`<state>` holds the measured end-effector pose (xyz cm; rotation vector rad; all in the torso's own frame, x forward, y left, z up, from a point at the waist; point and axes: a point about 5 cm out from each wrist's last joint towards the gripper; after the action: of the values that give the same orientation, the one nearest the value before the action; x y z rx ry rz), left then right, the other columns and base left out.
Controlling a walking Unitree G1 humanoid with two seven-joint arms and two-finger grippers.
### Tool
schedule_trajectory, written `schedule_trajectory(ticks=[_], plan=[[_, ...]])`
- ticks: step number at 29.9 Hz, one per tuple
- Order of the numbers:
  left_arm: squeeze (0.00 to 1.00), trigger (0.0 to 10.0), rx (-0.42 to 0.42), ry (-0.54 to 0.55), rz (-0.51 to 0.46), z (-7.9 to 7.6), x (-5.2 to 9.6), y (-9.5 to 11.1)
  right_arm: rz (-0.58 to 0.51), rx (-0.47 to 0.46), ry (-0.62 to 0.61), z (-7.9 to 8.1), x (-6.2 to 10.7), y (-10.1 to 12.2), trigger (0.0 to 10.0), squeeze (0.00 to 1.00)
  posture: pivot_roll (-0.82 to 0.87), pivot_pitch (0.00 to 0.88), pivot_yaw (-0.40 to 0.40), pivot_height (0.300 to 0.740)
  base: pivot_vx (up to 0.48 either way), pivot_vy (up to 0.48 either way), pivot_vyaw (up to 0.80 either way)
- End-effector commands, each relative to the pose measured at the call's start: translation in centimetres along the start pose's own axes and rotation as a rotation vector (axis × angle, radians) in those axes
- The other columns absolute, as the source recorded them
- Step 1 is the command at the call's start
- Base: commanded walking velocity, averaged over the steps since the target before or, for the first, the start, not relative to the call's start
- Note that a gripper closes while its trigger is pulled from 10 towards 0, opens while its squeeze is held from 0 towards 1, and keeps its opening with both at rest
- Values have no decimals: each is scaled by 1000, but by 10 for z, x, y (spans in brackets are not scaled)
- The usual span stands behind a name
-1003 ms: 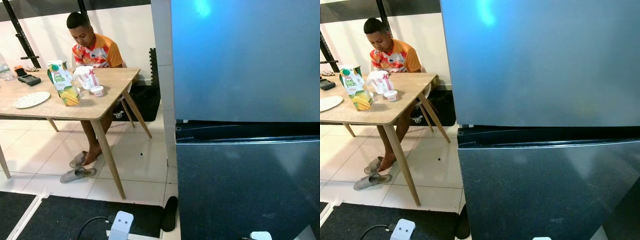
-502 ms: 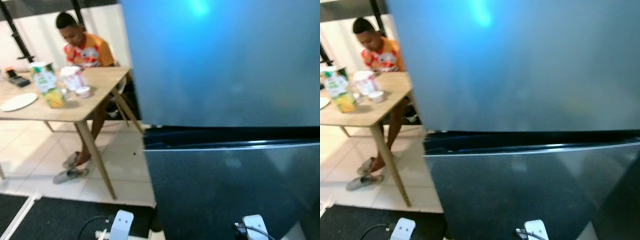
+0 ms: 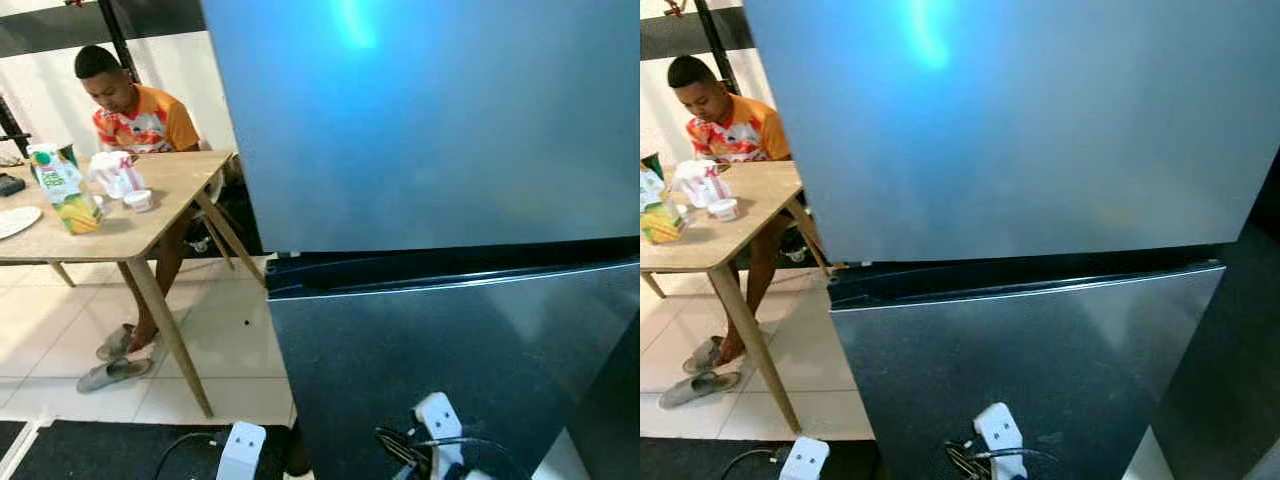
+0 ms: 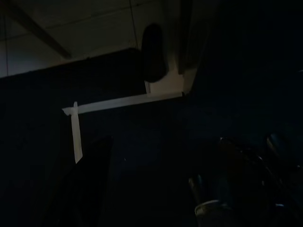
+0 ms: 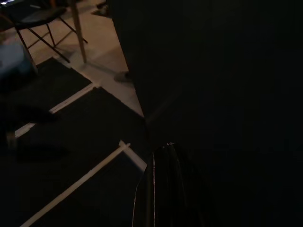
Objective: Restocking fridge
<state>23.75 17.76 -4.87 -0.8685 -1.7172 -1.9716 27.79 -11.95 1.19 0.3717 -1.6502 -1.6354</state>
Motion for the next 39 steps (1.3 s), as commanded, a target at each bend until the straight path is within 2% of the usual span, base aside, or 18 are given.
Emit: schedule_trajectory(ticks=[1,2,5,7,12,17,22,23,24,25,26,27,30,31,33,34,36,39], plan=[[0,10000,11,15,5,4,2,-5,-40,61,-10,1,-9,14,10000,0,-107,123,80,740,0,0,0],[0,10000,11,19,6,4,2,-5,-59,123,-64,-2,-15,26,10000,0,-108,125,78,740,0,0,0],[0,10000,13,24,7,4,3,-6,-105,206,-250,-16,-25,55,10000,0,-104,126,72,740,0,0,0],[0,10000,14,25,7,4,3,-6,-113,216,-293,-19,-26,60,10000,0,-104,126,72,740,0,0,0],[0,10000,19,29,6,4,3,-7,-185,202,-684,-46,-19,83,10000,0,-103,127,68,740,0,0,0],[0,10000,20,29,7,3,3,-8,-157,174,-715,-51,-13,73,10000,0,-101,128,64,740,0,0,0],[0,10000,23,28,11,2,4,-11,81,-12,-436,-38,5,2,10000,0,-106,128,66,740,0,0,0],[0,10000,23,28,11,2,4,-11,110,-22,-424,-37,8,-5,10000,0,-106,128,66,740,0,0,0],[0,10000,24,27,12,2,4,-11,203,-53,-432,-35,21,-29,10000,0,-108,127,67,740,0,0,0],[0,10000,24,27,12,2,4,-11,203,-53,-432,-35,21,-29,10000,0,-108,127,67,740,0,0,0],[0,10000,24,26,13,1,4,-12,277,-75,-443,-33,33,-47,10000,0,-110,126,68,740,0,0,0],[0,10000,24,26,13,1,4,-12,277,-75,-443,-33,33,-47,10000,0,-110,126,68,740,0,0,0],[0,10000,31,39,2,1,3,-8,462,-126,-518,-27,73,-94,10000,0,-114,125,72,740,0,0,0],[0,10000,31,39,2,1,3,-8,462,-126,-518,-27,73,-94,10000,0,-114,125,72,740,0,0,0],[0,10000,48,52,-8,2,2,-5,529,-145,-546,-24,92,-111,10000,0,-114,123,76,740,0,0,800],[0,10000,48,52,-8,2,2,-5,529,-145,-546,-24,92,-111,10000,0,-114,123,76,740,0,0,800],[0,10000,42,48,-14,2,1,-2,572,-178,-559,-20,107,-123,10000,0,-114,125,79,740,0,0,800],[0,10000,27,48,-26,3,1,0,577,-193,-552,-18,112,-127,10000,0,-114,126,85,740,0,0,800]])
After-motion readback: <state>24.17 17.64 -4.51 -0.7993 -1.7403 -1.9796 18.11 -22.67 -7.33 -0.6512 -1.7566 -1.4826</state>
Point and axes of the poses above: a point about 5 cm out from each wrist's last joint towards the gripper, its own x axis pointing back from the gripper into the wrist, its own y axis along the axis of the wrist's last joint, z = x × y, and after that the axes turned 1 degree about x, right-handed
